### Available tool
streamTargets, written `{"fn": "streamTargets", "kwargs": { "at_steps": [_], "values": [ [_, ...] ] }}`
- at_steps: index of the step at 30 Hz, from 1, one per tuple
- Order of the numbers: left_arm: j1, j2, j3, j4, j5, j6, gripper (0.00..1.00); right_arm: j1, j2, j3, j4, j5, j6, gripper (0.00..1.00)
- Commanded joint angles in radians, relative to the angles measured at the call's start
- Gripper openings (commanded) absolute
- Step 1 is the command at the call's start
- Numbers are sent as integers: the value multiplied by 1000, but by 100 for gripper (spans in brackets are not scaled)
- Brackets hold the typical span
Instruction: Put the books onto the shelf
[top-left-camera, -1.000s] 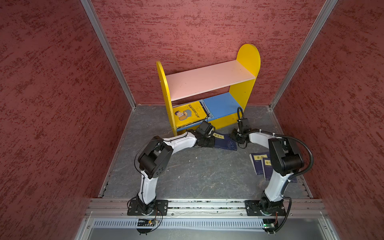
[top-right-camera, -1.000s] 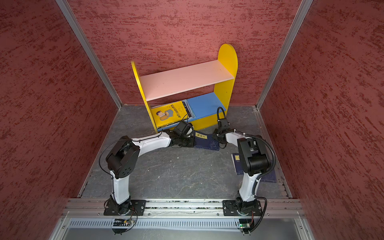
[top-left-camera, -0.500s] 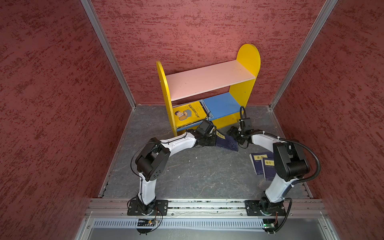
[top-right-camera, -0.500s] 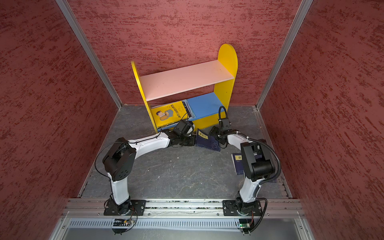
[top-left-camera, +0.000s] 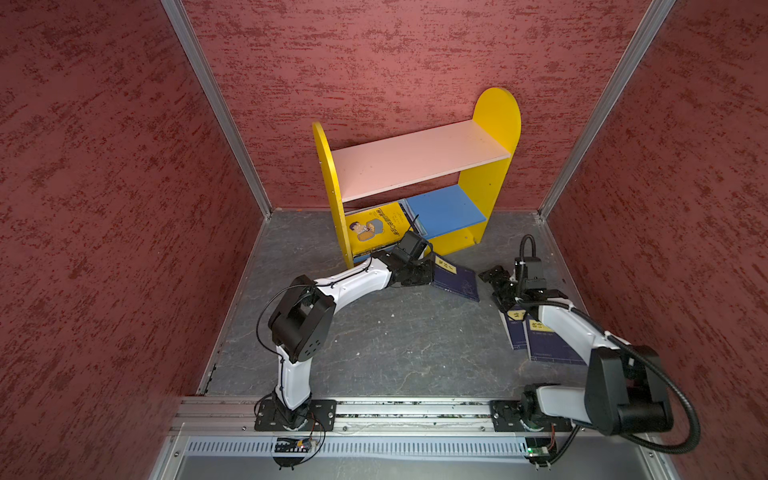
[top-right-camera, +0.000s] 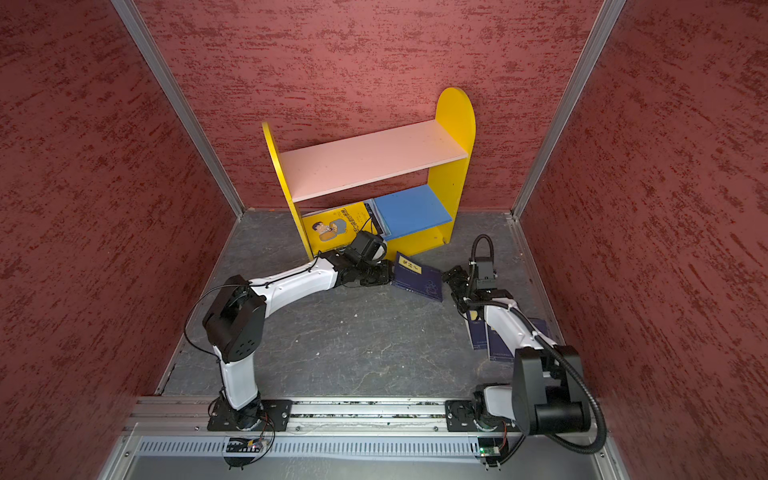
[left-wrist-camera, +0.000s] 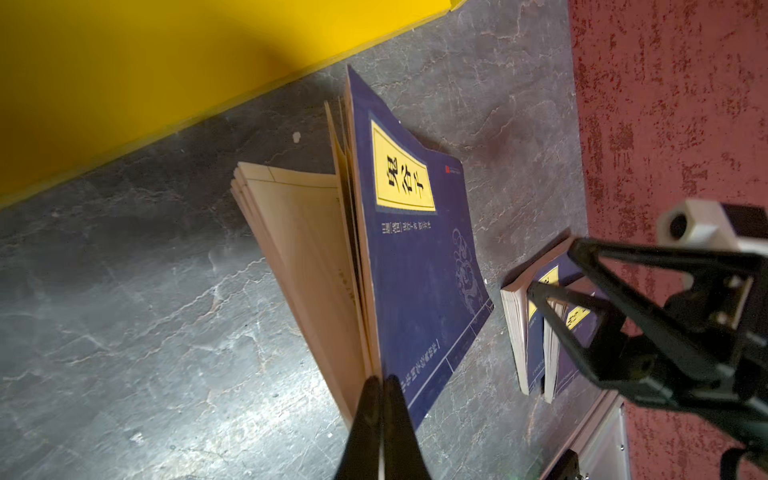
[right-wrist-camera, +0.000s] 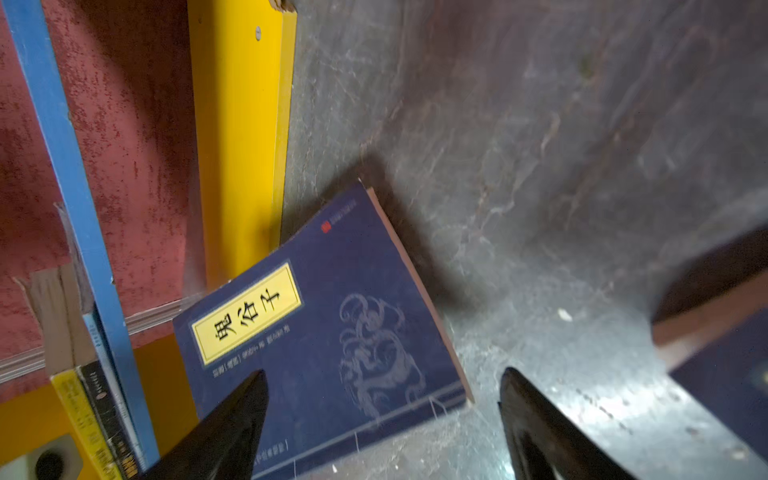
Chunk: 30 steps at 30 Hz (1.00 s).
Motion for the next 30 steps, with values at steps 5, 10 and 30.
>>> {"fn": "streamTargets", "kwargs": {
  "at_steps": [5,10,30],
  "values": [
    [24,-25,39,-33,34,-99,0,18,-172,-298,308,-102,399,85],
    [29,-34,28,4,77,-142,0,46,-224,-375,426,-73,502,85],
    [23,-77,19,53,182,-82,0,165,202,-296,1009,-104,676,36]
  ]
}}
